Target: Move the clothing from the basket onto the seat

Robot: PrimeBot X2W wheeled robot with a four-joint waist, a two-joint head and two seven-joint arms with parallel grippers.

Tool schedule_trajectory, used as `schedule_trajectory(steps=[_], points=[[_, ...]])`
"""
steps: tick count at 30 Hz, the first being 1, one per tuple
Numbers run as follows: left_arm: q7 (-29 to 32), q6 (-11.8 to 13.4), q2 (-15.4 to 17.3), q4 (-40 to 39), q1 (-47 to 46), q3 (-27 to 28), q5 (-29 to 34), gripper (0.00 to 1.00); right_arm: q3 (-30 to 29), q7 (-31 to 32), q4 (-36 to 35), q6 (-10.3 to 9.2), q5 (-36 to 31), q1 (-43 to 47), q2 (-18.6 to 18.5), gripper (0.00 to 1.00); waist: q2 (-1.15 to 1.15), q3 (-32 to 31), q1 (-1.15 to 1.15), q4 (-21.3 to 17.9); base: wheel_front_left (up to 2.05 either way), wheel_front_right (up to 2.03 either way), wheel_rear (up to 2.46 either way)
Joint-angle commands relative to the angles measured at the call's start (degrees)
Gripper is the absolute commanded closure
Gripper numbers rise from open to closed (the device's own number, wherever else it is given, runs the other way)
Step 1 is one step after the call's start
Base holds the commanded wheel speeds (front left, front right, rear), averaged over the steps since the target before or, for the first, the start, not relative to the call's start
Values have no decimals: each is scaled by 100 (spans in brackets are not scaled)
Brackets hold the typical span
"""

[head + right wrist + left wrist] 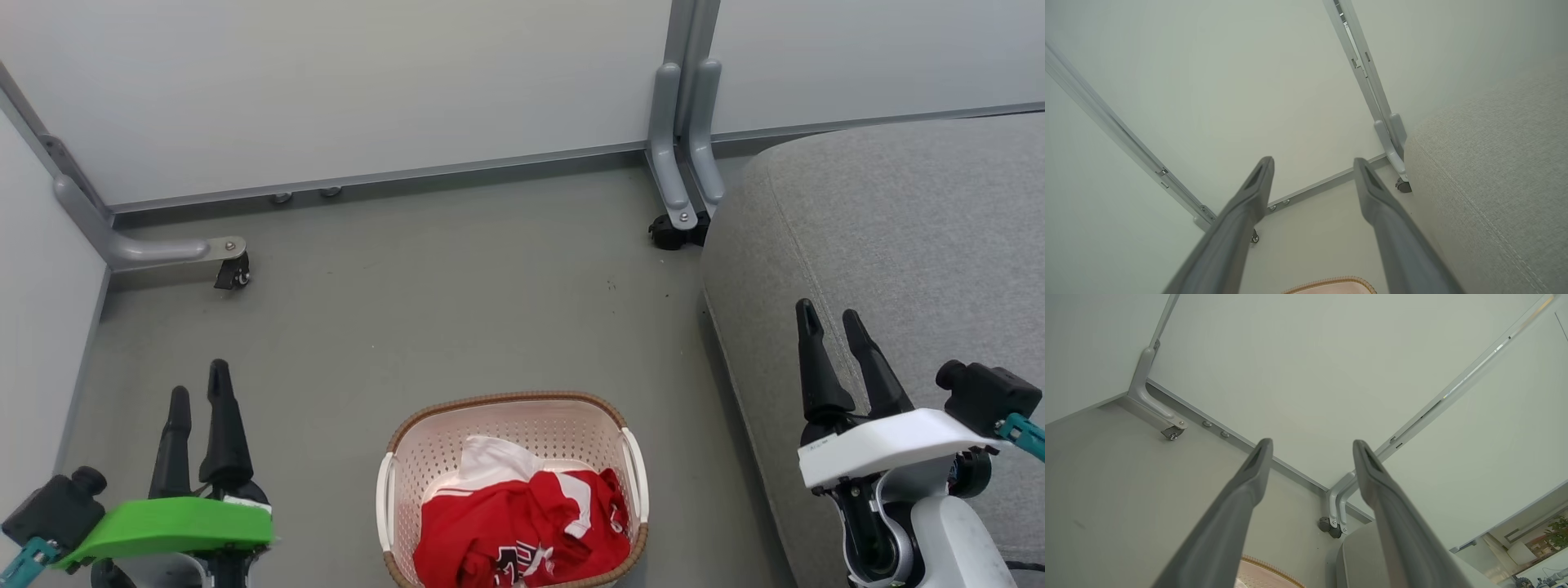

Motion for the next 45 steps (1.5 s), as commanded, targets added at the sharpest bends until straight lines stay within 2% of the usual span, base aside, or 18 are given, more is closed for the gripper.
schedule_trajectory(steps=[1,13,30,41,45], points=[[-54,35,38,-99,6,-96,300,0,37,-61,-108,2,-241,-127,-50,0,0,-4,0,-3,0,0,0],[-252,467,57,-188,94,-627,1718,0,284,-256,-71,2,-1269,-78,-118,0,0,-25,0,-31,0,0,0],[-506,1140,439,-139,142,-1485,2835,0,451,-508,39,2,-2388,-20,-89,0,0,-84,0,-62,0,0,0],[-638,1364,505,-108,190,-1758,3251,0,543,-645,32,3,-2997,19,-77,0,0,-117,0,-64,0,0,0],[-686,1266,389,-165,231,-1594,3277,0,524,-693,26,2,-2874,56,-47,0,0,-121,0,-60,0,0,0]])
